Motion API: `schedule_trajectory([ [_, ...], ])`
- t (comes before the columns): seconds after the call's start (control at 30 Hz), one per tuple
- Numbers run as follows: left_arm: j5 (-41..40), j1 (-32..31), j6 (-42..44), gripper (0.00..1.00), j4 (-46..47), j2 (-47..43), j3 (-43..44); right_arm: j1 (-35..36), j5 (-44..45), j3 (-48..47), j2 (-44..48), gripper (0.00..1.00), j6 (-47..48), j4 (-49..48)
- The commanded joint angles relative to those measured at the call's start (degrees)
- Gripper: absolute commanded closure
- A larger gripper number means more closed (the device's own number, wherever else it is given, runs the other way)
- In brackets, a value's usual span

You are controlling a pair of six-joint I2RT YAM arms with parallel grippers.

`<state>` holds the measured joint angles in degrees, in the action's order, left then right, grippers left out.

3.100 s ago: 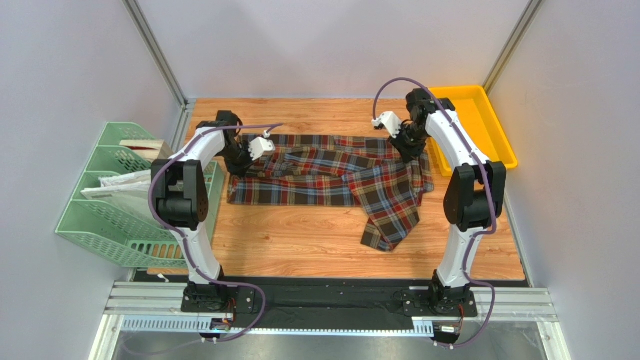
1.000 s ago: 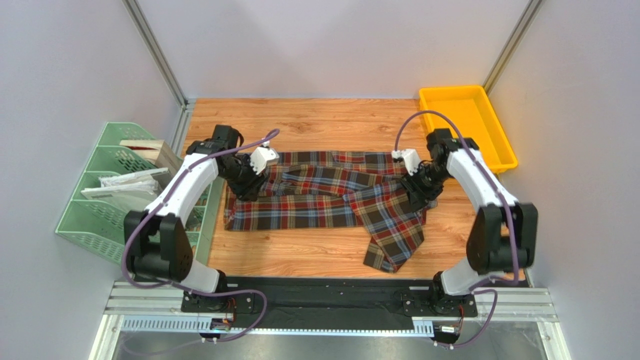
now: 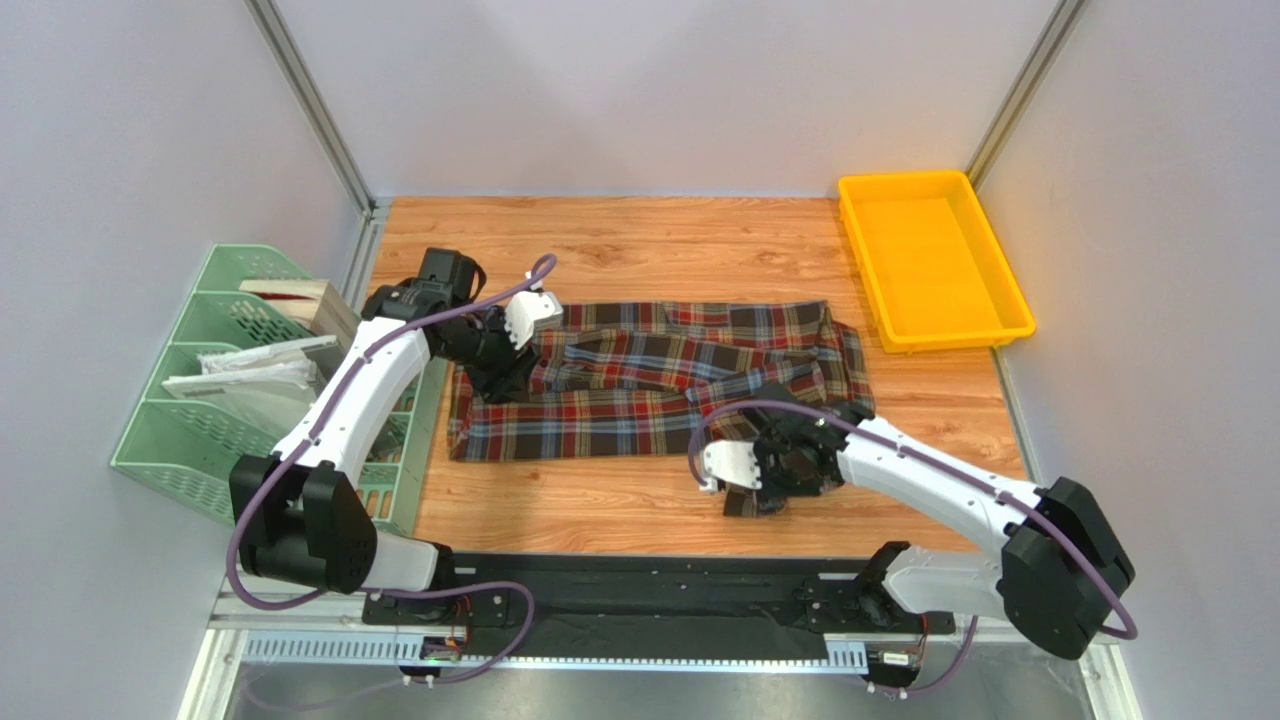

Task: Fold and stack the long sleeve shirts
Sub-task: Fold the shirt

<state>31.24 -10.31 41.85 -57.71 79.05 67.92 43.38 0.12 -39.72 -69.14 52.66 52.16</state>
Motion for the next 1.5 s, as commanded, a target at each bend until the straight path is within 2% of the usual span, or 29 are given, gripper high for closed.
schedule_trajectory([
  [0.0,2.68,0.20,0.26,0.44,-0.73,-1.70,0.37,0.13,1.46,-15.71,-2.02,1.00,4.01,6.17],
  [0.03,3.38,0.11,-0.09,0.44,-0.56,-1.53,0.37,-0.48,0.85,-21.48,-3.87,1.00,4.90,7.15],
  [0.13,5.22,0.37,-1.23,0.44,0.58,-1.18,0.28,-2.67,-1.94,-29.25,-12.04,0.98,8.76,10.76],
  [0.2,6.63,0.81,-3.08,0.44,1.72,-1.26,-0.24,-4.08,-2.75,-35.58,-16.87,0.92,12.71,11.91],
  [0.23,7.77,0.99,-3.61,0.44,2.68,-1.26,-0.33,-5.57,-3.10,-37.25,-21.16,0.89,13.60,11.13],
  [0.3,8.74,1.43,-6.76,0.44,4.27,-1.70,-0.94,-7.33,-3.11,-43.31,-26.45,0.73,13.96,8.59],
  [0.37,10.23,2.04,-9.31,0.44,7.43,-2.66,-1.38,-10.05,-2.76,-49.63,-34.89,0.65,11.68,7.43],
  [0.4,10.41,2.39,-12.46,0.44,8.92,-4.15,-2.43,-11.02,-2.58,-57.49,-37.44,0.62,7.23,7.60],
  [0.47,11.29,2.40,-15.20,0.43,13.58,-6.17,-3.84,-14.53,-4.68,-65.18,-44.02,0.58,2.90,10.66],
  [0.5,11.64,2.31,-17.82,0.43,15.16,-7.92,-5.15,-15.94,-6.69,-71.22,-45.10,0.57,0.79,14.42],
  [0.57,12.17,1.87,-18.99,0.42,17.37,-8.99,-5.69,-19.20,-12.41,-73.12,-44.51,0.57,-5.27,17.52],
  [0.7,12.52,1.43,-20.22,0.42,17.28,-9.70,-6.13,-22.72,-20.93,-64.89,-36.53,0.56,-17.13,19.12],
  [0.73,12.96,1.34,-20.83,0.42,17.37,-9.70,-6.31,-23.50,-23.65,-58.51,-34.50,0.57,-19.42,18.07],
  [0.8,13.05,1.08,-21.89,0.42,17.81,-9.35,-6.66,-23.95,-25.51,-51.89,-30.20,0.57,-27.50,13.70],
  [0.83,13.40,0.90,-22.42,0.42,18.16,-9.35,-6.83,-24.04,-28.65,-46.81,-29.48,0.59,-29.35,12.62],
  [0.87,13.32,0.55,-23.29,0.42,18.16,-9.35,-6.92,-23.95,-29.73,-44.32,-29.03,0.60,-33.72,11.40],
  [0.97,12.79,0.02,-24.09,0.42,18.34,-10.13,-6.92,-23.95,-32.20,-38.35,-29.38,0.64,-37.71,5.78],
  [1.1,10.86,0.02,-23.65,0.42,17.03,-11.72,-5.70,-25.09,-32.46,-36.13,-32.54,0.64,-40.36,1.63],
  [1.47,8.57,0.02,-23.91,0.41,14.73,-14.36,-5.61,-25.62,-33.52,-32.26,-38.26,0.54,-45.54,-5.22],
])
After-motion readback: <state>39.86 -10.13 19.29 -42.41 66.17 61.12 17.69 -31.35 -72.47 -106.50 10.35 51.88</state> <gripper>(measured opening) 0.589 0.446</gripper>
